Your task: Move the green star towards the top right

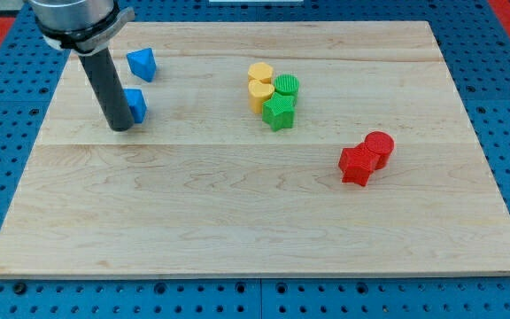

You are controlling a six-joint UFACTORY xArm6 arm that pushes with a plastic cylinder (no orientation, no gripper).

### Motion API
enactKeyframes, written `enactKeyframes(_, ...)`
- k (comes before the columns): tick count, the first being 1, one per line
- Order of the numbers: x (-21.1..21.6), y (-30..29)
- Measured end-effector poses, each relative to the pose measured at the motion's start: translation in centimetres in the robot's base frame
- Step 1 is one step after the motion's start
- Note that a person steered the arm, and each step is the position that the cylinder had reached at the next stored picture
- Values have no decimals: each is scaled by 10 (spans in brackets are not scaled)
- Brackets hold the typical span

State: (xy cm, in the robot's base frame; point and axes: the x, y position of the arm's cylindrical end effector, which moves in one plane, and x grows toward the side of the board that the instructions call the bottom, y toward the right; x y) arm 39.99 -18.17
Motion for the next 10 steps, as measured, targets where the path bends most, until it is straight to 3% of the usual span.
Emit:
enactKeyframes(3, -57, 0)
enactKeyframes(5, -19, 21)
enactKeyframes(8, -2, 152)
enactKeyframes(10, -2, 189)
